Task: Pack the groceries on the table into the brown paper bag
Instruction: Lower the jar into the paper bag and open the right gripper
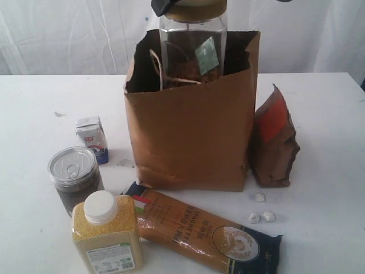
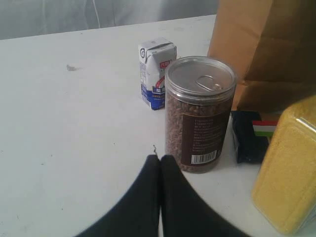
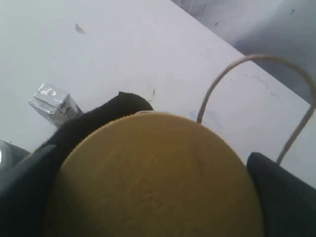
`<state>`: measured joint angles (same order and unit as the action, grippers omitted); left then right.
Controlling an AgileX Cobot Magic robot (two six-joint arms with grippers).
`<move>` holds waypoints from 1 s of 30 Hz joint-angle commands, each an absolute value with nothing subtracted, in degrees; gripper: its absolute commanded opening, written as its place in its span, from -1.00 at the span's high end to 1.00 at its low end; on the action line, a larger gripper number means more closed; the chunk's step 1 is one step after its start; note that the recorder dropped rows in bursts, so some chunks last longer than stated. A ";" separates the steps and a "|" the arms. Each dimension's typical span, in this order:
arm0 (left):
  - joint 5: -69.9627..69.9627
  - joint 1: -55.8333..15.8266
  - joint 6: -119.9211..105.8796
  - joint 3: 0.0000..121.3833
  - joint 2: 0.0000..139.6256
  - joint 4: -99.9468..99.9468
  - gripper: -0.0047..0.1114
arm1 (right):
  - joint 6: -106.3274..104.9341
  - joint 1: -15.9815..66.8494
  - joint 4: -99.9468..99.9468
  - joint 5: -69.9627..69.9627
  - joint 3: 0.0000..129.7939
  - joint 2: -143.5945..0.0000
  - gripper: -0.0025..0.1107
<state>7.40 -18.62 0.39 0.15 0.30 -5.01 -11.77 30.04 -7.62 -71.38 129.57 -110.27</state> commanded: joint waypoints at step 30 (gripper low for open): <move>7.25 -18.46 0.30 0.00 0.00 -5.43 0.92 | -8.05 30.77 -10.58 -69.96 118.55 -112.36 0.96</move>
